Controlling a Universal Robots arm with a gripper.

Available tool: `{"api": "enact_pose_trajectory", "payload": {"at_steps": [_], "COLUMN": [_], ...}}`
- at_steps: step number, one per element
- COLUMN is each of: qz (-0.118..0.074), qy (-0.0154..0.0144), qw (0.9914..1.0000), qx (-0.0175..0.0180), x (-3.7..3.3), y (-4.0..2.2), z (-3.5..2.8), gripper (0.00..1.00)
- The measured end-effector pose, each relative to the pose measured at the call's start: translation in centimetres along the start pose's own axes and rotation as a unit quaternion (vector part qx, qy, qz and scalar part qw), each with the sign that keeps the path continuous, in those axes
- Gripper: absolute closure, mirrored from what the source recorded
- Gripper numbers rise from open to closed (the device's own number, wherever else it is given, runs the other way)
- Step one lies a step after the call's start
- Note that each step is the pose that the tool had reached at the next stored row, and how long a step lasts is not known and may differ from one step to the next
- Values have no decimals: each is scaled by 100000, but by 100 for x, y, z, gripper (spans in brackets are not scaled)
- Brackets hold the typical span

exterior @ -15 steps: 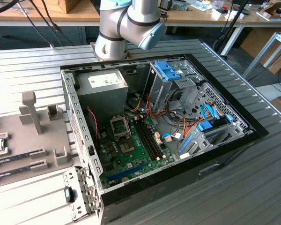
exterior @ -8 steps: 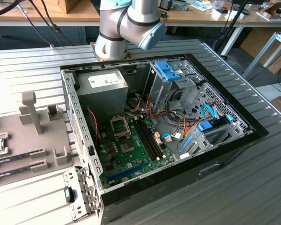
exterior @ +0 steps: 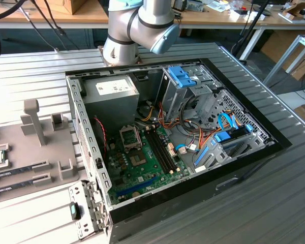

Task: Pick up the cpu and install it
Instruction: 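Reach for the cpu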

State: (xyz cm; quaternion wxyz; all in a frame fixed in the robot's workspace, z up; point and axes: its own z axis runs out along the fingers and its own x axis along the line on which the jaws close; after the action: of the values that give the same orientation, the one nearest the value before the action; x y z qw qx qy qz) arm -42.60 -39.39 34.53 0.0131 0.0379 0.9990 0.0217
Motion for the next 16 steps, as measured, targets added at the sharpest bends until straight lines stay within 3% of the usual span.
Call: {"api": "enact_pose_trajectory", "payload": {"at_steps": [16], "qz": [0], "qy": [3], "qw": [100000], "qx": [2], "x": [3], "y": [-3], "z": [71], "gripper": [89]}}
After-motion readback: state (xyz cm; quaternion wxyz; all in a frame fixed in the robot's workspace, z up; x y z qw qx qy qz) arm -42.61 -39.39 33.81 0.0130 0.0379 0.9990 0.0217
